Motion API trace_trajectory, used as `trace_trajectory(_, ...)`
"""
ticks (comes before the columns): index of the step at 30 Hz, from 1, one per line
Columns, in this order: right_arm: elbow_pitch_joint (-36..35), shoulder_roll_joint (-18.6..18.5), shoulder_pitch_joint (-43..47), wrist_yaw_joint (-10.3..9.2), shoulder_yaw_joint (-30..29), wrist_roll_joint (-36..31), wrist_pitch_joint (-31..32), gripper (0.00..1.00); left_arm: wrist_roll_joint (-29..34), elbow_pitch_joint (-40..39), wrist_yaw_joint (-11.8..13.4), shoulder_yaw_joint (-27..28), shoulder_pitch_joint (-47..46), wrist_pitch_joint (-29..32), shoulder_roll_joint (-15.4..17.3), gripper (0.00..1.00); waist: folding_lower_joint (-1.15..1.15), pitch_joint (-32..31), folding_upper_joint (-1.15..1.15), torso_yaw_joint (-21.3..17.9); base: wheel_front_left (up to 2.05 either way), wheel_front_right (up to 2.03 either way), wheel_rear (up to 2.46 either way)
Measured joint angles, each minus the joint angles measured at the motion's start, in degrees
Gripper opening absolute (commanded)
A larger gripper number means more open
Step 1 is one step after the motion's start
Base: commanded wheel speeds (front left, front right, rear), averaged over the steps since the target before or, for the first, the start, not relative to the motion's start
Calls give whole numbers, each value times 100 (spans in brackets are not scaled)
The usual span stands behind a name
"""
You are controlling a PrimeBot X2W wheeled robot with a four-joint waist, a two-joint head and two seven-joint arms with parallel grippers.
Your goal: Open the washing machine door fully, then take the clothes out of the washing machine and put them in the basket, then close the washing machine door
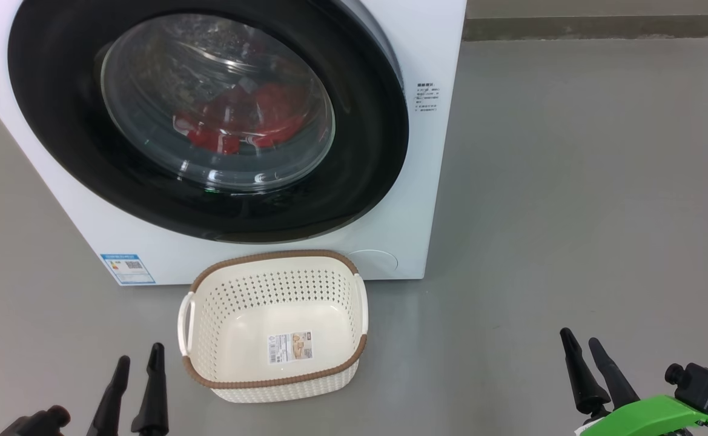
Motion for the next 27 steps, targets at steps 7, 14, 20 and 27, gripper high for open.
trace_trajectory(7,-34,-65,60,0,97,-417,-115,100,456,-76,0,-65,15,-107,33,100,0,1,0,-7,0,0,0)
trace_trajectory(14,-74,-141,121,0,143,-823,-231,100,920,-120,0,-146,127,-218,97,100,0,1,0,-15,0,0,0)
trace_trajectory(20,-120,-203,122,0,159,-1171,-325,100,1313,-185,-2,-220,140,-321,136,100,0,5,0,-17,0,0,0)
trace_trajectory(27,-187,-241,141,0,131,-1567,-424,100,1738,-252,-5,-275,227,-422,178,100,0,5,0,-22,0,0,0)
